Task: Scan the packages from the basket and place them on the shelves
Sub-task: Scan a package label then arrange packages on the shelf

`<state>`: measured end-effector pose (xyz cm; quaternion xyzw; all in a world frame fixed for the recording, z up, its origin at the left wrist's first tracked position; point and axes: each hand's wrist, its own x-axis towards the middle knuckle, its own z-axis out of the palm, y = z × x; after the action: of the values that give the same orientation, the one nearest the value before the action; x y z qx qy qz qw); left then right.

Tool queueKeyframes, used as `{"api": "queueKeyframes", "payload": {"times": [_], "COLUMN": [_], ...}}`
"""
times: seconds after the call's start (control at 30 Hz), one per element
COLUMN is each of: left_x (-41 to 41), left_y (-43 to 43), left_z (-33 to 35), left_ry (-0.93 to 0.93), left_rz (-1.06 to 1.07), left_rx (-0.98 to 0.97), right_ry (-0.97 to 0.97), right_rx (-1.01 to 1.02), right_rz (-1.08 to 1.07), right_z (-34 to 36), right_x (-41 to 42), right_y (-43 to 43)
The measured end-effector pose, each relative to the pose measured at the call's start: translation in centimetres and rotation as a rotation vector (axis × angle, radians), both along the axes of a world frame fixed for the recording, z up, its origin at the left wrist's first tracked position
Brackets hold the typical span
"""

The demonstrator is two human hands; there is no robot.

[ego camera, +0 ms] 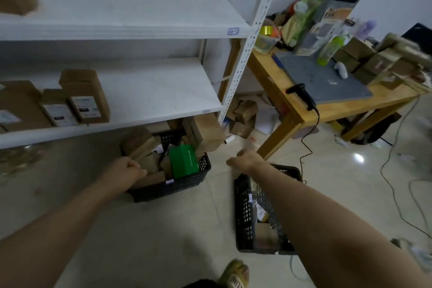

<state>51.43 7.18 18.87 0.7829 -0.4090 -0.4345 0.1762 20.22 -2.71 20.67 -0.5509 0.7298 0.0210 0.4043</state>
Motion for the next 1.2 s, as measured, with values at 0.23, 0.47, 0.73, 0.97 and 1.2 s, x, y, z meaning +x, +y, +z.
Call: {"api": "queueKeyframes", "payload": {"times": [0.23, 0.47, 0.73, 0.97, 1.2], "left_x": [-21.2, -36.1, -41.9, -44.0, -42.8], "left_y": [-3.3, -6.9, -13.2, -18.5, -22.8], "left_z": [-8.3, -15.5, -23.0, -36.3, -49.2], "left_ry": [0.133, 0.149, 0.023, -0.005, 0.043], "left_rz": [-0.155, -0.36, -0.451, -0.545, -0.596], "left_rx": [0.239, 0.304, 0.337, 0.308, 0.221], "right_ry": [-0.014, 0.061, 0.052, 0.011, -0.019], "right_rx": [0.199, 0.237, 0.291, 0.347, 0.339], "right_rz": [-0.128, -0.214, -0.254, -0.217, -0.116], "right_z": [-8.3, -14.8, -25.4, -39.9, -53.4], "right_x": [-17.7, -31.4, -34.5, -33.9, -31.3], "right_y": [1.3, -1.1, -4.1, -7.8, -12.5]}}
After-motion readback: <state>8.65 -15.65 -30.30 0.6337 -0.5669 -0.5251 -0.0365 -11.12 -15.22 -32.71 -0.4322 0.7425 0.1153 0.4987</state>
